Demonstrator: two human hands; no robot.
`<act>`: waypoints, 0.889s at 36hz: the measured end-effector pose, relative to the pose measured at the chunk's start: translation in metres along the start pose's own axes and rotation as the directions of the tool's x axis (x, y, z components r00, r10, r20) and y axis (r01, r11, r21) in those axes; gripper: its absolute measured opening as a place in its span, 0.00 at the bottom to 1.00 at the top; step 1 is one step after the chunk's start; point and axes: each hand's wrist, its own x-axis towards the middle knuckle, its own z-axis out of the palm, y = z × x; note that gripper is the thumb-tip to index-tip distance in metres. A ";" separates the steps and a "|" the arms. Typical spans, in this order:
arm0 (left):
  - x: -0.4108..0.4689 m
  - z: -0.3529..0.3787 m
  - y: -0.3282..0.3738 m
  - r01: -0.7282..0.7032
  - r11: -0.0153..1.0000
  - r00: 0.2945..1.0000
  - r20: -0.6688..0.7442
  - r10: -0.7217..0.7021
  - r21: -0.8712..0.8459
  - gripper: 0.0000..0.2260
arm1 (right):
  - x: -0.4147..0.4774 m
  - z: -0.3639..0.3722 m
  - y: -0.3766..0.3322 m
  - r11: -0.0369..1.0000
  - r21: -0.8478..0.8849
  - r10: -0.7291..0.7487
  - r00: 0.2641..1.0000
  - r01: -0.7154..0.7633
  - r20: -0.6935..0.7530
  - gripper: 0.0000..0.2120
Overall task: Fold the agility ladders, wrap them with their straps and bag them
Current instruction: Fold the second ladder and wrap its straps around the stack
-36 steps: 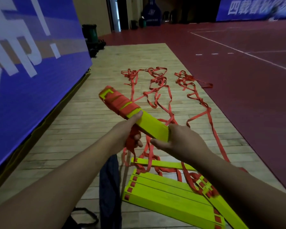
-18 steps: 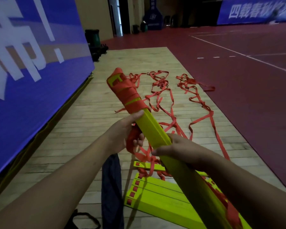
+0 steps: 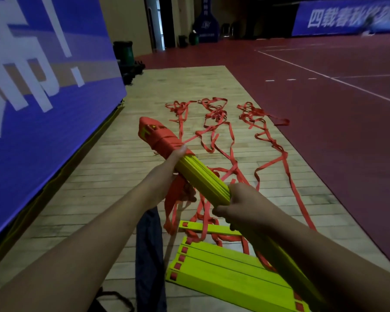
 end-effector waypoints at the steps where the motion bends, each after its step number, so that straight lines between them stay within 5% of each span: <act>1: -0.001 -0.001 0.000 0.013 0.999 0.999 0.039 -0.015 0.033 0.40 | -0.001 0.000 0.001 1.000 -0.017 -0.004 1.000 0.004 -0.013 0.10; 5: -0.006 0.012 -0.008 0.018 0.990 0.999 0.033 -0.023 0.141 0.33 | -0.003 0.009 0.002 0.975 -0.221 -0.015 0.996 -0.006 -0.090 0.09; 9: -0.002 0.022 -0.016 -0.012 0.992 0.992 -0.128 -0.004 -0.123 0.22 | -0.005 0.013 -0.002 0.936 -0.345 -0.110 0.990 0.075 -0.083 0.13; 15: -0.002 0.015 -0.005 -0.209 0.928 0.975 -0.143 0.172 -0.307 0.16 | -0.009 -0.008 -0.004 0.978 0.194 -0.095 0.993 0.080 0.067 0.23; 19: -0.001 0.010 0.001 -0.278 0.866 0.953 -0.008 0.302 -0.415 0.16 | -0.007 -0.016 0.003 0.810 0.566 -0.047 0.946 -0.152 0.322 0.26; 22: -0.002 0.008 0.001 -0.273 0.854 0.931 0.101 0.350 -0.443 0.23 | -0.006 -0.011 0.006 0.711 0.633 -0.064 0.869 -0.305 0.491 0.29; 29: 0.004 -0.008 0.006 -0.242 0.951 0.967 0.034 0.253 -0.193 0.31 | -0.010 -0.007 -0.004 0.564 0.793 -0.214 0.887 -0.229 0.409 0.22; 32: 0.003 -0.011 0.003 -0.133 0.983 0.991 0.048 0.128 0.122 0.34 | -0.012 -0.008 -0.005 0.703 0.697 -0.106 0.948 -0.143 0.301 0.20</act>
